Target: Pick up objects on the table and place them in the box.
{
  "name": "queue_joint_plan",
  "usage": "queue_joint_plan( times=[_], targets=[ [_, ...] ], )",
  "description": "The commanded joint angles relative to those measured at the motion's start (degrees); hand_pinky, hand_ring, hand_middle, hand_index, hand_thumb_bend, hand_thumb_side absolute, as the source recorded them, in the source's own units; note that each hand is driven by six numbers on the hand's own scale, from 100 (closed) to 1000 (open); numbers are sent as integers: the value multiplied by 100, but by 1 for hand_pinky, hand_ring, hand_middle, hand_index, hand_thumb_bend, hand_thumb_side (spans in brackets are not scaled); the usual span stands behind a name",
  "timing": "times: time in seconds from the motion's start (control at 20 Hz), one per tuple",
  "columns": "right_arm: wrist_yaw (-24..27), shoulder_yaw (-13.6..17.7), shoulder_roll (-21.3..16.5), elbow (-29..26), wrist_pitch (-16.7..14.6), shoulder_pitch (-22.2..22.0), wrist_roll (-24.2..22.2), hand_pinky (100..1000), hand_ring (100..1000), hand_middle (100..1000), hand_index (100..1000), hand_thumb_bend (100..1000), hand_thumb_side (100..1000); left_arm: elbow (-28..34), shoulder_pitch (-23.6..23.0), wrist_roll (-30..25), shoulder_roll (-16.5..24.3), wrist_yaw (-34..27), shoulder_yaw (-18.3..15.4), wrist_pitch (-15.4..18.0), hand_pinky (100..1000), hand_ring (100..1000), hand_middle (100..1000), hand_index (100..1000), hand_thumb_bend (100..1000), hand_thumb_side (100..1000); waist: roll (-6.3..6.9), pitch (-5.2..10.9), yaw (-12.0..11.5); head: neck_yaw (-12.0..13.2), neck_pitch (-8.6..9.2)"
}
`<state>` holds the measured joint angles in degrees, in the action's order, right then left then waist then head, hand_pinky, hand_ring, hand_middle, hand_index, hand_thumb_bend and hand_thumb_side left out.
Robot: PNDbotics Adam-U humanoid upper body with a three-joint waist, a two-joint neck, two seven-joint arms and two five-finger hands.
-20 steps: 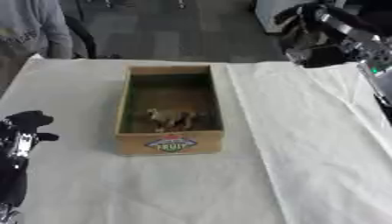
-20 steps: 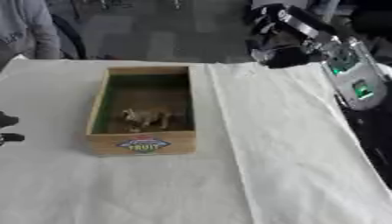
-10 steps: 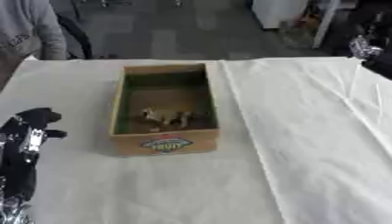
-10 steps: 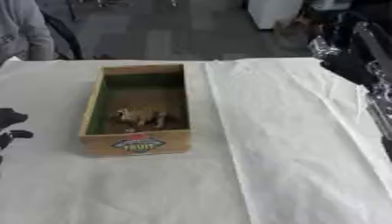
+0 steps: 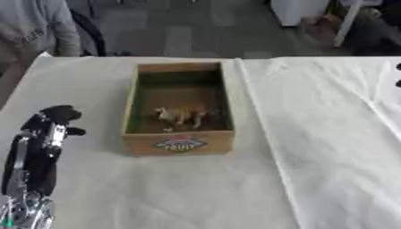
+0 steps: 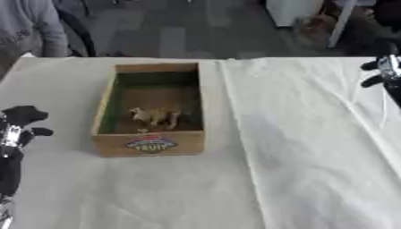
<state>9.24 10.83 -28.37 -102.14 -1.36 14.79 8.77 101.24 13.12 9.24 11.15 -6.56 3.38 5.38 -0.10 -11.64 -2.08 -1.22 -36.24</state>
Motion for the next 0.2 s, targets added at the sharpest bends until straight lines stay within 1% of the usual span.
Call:
queue_joint_plan(
  times=[0.05, 0.2],
  targets=[
    [2, 90, 105, -238, 39, -11, 35, 468, 630, 690, 790, 100, 599, 33, 23, 44, 78, 0, -35, 3, 551, 711, 575, 662, 359, 569, -6, 64, 18, 98, -90],
    [-34, 97, 277, -323, 78, -71, 4, 468, 631, 690, 790, 100, 609, 21, 18, 47, 80, 3, -23, 1, 551, 712, 576, 662, 359, 570, -3, 67, 39, 157, -153]
  ],
)
